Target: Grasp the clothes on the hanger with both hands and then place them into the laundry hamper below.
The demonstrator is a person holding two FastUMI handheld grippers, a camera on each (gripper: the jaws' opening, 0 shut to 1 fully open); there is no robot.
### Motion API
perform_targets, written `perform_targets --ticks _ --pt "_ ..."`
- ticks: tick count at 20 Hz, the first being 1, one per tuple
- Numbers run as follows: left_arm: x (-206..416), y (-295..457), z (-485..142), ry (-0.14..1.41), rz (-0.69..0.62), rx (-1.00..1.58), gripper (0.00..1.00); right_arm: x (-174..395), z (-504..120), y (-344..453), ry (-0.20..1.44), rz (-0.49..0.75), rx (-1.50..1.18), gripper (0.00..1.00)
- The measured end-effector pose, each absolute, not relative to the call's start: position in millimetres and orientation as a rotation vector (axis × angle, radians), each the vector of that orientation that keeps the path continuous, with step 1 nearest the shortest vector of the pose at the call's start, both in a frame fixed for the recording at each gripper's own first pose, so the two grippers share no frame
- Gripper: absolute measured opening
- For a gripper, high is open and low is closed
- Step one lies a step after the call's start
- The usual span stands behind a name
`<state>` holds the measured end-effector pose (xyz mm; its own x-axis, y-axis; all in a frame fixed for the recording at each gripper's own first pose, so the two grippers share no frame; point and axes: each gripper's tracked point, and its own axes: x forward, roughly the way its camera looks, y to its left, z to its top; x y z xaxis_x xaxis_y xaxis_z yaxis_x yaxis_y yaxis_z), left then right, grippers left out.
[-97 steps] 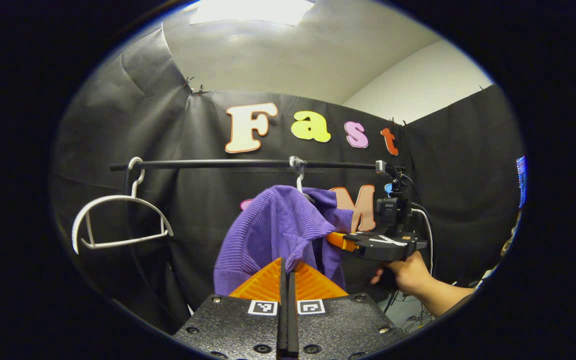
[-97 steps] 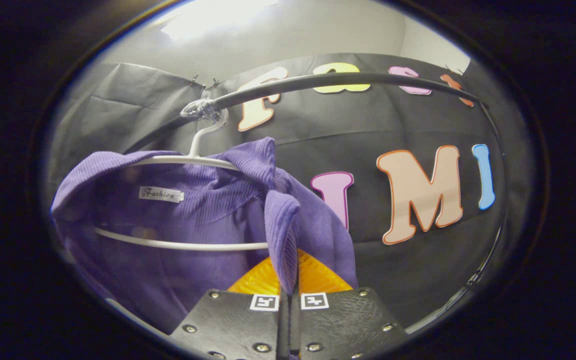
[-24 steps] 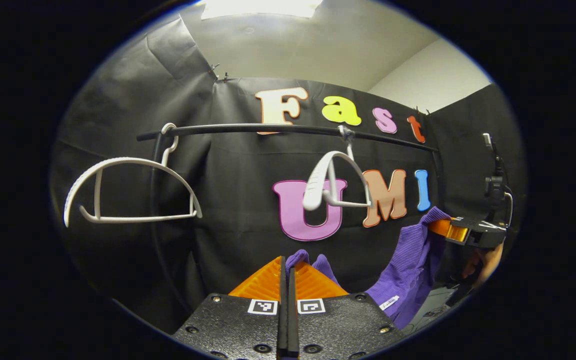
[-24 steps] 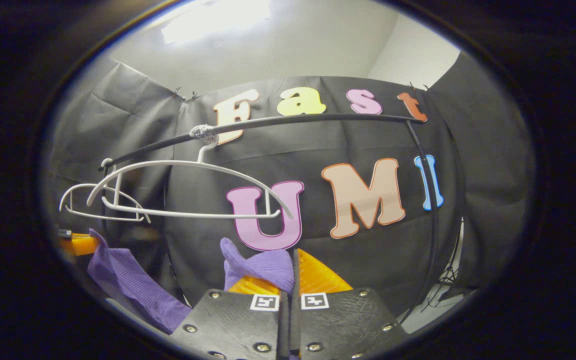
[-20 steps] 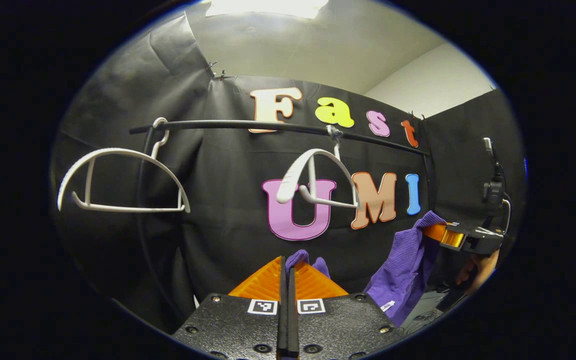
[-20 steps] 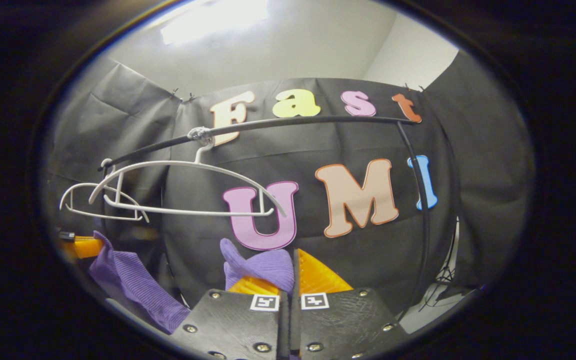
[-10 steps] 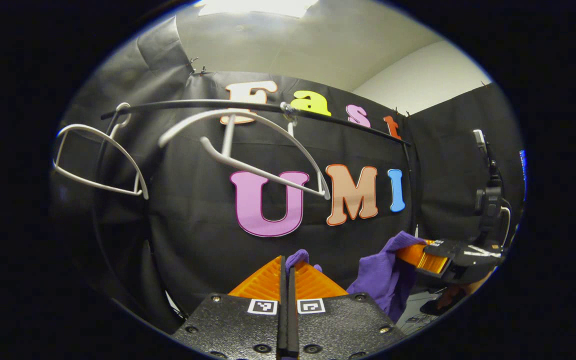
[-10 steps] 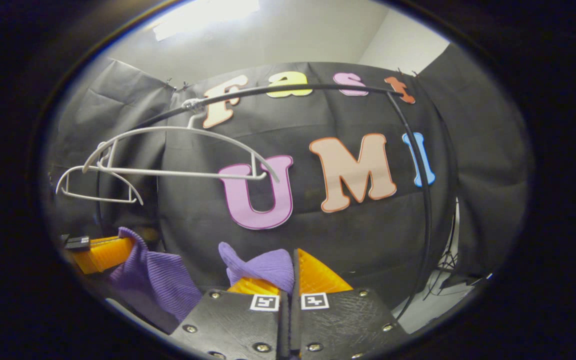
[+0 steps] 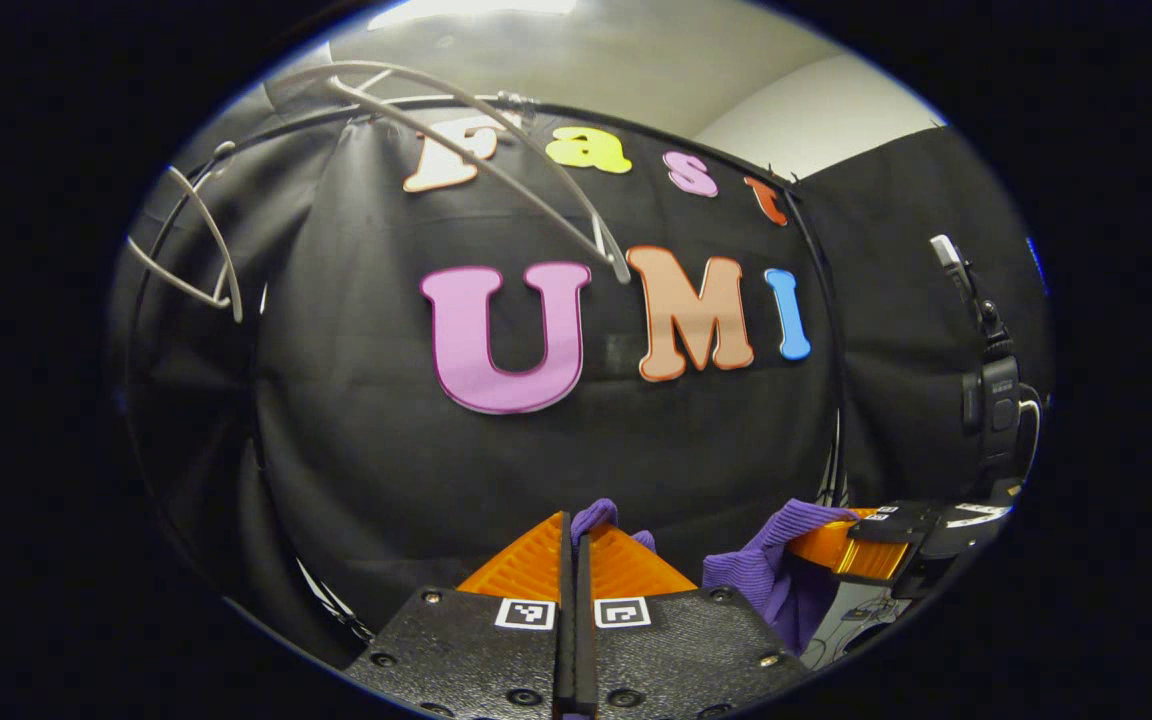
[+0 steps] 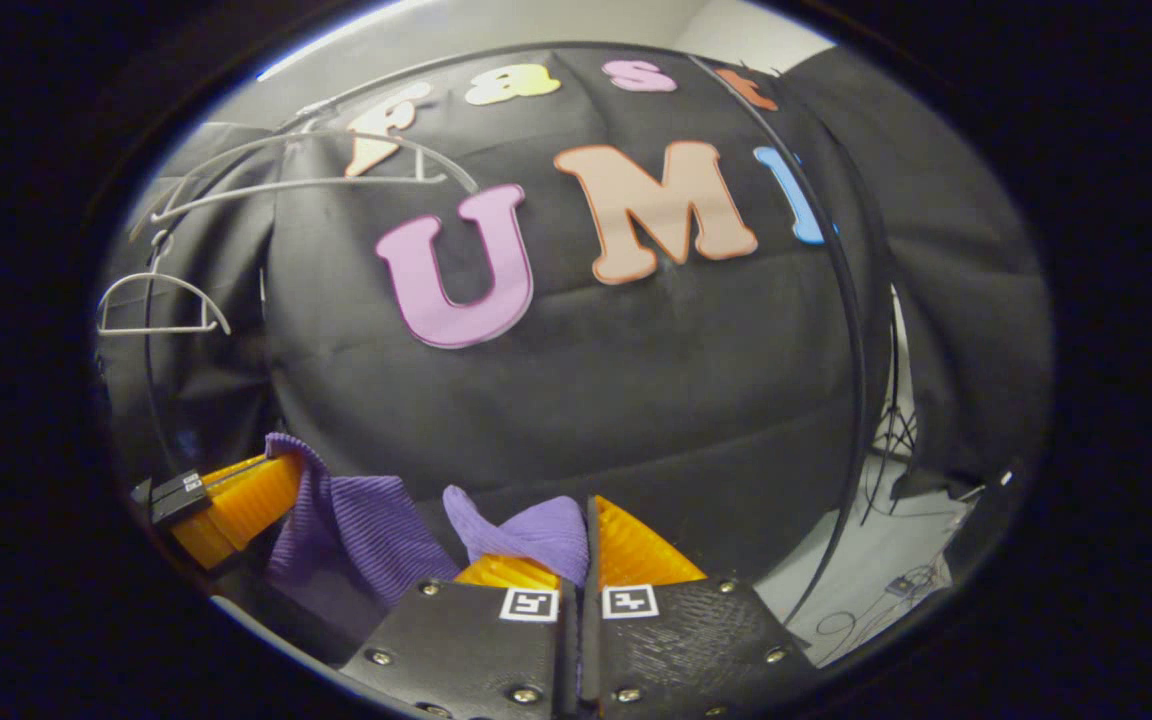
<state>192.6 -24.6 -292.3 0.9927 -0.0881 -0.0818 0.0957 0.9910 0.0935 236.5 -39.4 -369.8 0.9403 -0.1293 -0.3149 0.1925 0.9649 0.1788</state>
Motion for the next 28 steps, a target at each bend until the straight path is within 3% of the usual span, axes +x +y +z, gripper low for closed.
perform_targets --ticks 8,13,24,25,26,28 --pt "205.5 -42.8 -437.0 0.216 -0.137 0.086 0.01 205.7 -537.0 -70.4 0.567 -0.272 0.176 0.02" --pt "205.3 -40.7 -527.7 0.389 -0.123 0.061 0.01 192.4 -625.1 -82.7 0.716 -0.297 0.16 0.02" --pt "178.4 -21.7 -672.1 0.743 -0.091 0.084 0.02 160.0 -708.6 -88.7 0.887 -0.335 0.187 0.07" --pt "172.8 -24.7 -680.9 0.779 -0.121 0.094 0.06 156.7 -713.5 -90.1 0.896 -0.34 0.185 0.1" --pt "165.9 -22.5 -689.4 0.805 -0.127 0.097 0.07 155.1 -715.0 -89.7 0.902 -0.338 0.182 0.29" --pt "159.0 -19.5 -695.8 0.834 -0.118 0.038 0.47 160.5 -705.3 -89.4 0.899 -0.329 0.164 0.76"
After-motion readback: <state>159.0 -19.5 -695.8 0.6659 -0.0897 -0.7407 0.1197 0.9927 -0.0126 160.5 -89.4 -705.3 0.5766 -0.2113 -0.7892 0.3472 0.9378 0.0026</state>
